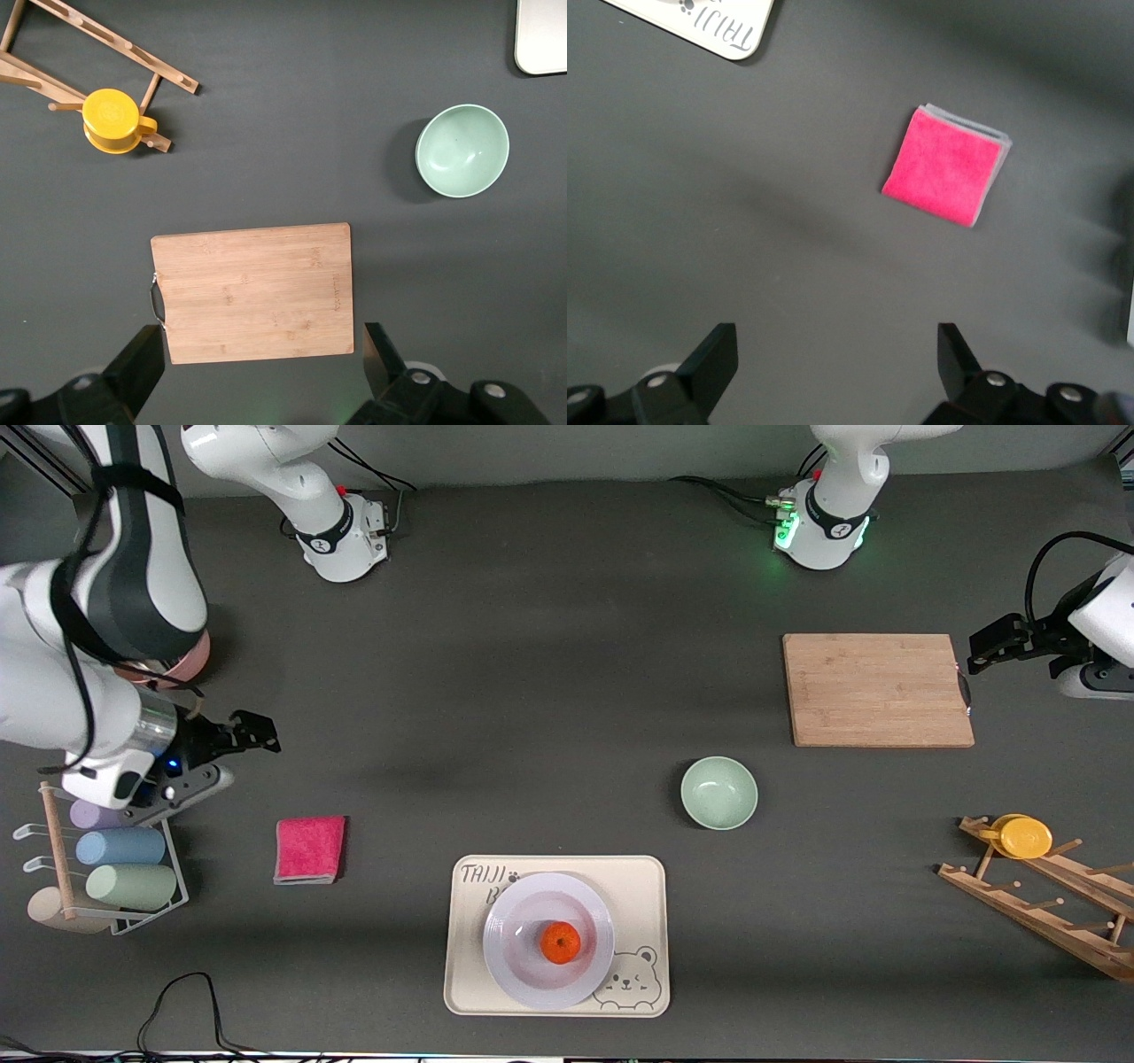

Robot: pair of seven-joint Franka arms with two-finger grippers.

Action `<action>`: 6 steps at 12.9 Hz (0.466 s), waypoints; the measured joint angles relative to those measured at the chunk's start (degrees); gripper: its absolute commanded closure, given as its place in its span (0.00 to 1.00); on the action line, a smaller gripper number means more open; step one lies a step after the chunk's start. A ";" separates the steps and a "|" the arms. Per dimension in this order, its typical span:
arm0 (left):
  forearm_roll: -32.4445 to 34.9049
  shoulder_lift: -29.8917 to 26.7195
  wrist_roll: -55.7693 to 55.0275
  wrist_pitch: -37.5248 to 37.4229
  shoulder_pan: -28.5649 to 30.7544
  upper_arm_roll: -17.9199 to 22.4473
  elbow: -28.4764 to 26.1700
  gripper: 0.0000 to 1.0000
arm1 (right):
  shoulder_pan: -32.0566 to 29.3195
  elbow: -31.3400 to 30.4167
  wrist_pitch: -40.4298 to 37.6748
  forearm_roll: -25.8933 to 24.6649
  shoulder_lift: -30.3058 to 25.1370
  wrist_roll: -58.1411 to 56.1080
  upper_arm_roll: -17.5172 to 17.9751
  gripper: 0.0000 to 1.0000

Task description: Place orange and plate with both arms

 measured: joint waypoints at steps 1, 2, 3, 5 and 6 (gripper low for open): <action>0.00 0.02 0.00 0.08 0.00 0.00 0.00 0.00 | 0.04 0.95 -1.40 -0.08 -0.58 2.54 0.00 0.00; -0.02 0.04 0.00 0.26 0.00 -0.01 0.00 0.00 | 0.13 1.88 -2.03 -0.11 -0.77 4.00 0.01 0.00; -0.05 0.05 0.00 0.46 0.00 -0.01 0.00 0.00 | 0.22 2.53 -2.45 -0.15 -0.76 4.85 0.01 0.00; -0.11 0.08 0.00 0.76 0.00 -0.03 0.00 0.00 | 0.20 3.16 -2.48 -0.86 -0.79 5.44 -0.18 0.00; -0.11 0.10 0.00 0.77 0.00 -0.05 0.00 0.00 | 0.05 3.75 -2.54 -2.10 -0.92 5.55 -0.35 0.00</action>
